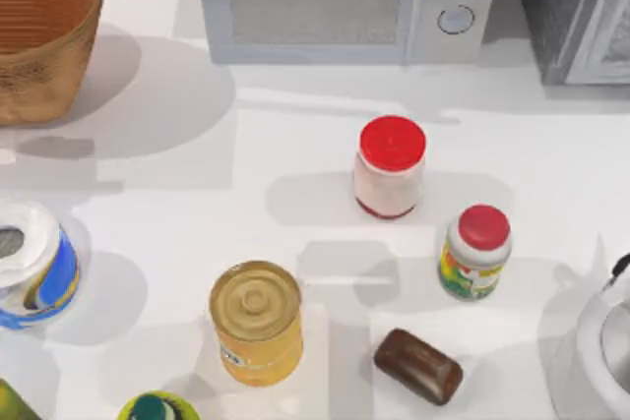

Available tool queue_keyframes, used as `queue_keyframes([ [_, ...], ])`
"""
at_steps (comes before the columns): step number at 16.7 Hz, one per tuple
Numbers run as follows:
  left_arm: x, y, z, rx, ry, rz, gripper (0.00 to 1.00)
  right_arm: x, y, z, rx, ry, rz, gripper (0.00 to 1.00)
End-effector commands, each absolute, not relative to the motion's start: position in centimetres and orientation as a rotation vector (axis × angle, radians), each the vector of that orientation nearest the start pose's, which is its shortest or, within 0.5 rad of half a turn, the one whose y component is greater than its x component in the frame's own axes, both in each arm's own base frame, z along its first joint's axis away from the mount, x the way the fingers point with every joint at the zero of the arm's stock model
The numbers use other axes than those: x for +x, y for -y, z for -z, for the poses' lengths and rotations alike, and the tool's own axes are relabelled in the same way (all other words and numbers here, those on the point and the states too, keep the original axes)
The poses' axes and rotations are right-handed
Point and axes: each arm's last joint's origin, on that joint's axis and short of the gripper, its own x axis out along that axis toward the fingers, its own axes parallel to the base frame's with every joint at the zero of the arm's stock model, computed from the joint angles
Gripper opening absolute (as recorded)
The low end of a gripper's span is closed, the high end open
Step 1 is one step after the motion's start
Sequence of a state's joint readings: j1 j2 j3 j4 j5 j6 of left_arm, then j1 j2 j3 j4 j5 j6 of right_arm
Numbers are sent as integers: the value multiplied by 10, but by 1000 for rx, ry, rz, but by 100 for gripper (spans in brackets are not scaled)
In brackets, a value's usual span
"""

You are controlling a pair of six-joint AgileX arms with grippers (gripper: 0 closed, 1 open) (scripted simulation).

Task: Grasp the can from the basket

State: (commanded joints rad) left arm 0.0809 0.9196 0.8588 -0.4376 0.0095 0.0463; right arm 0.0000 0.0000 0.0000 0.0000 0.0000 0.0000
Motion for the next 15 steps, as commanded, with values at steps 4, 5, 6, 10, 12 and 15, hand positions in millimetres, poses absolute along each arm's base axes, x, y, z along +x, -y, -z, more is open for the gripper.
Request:
queue_keyframes([
  [4, 139, -8, -250, 21, -331, -46, 0, 106, 1, -160, 0, 0, 0, 100],
  [5, 129, -6, -235, 19, -281, -48, 0, 106, 1, -160, 0, 0, 0, 100],
  [6, 121, -6, -222, 16, -233, -51, 0, 106, 1, -160, 0, 0, 0, 100],
  [10, 107, -2, -179, 4, -67, -37, 0, 106, 1, -160, 0, 0, 0, 100],
  [12, 106, 0, -166, 1, -21, -14, 0, 106, 1, -160, 0, 0, 0, 100],
  [15, 106, 1, -160, 0, 0, 0, 0, 106, 1, -160, 0, 0, 0, 100],
])
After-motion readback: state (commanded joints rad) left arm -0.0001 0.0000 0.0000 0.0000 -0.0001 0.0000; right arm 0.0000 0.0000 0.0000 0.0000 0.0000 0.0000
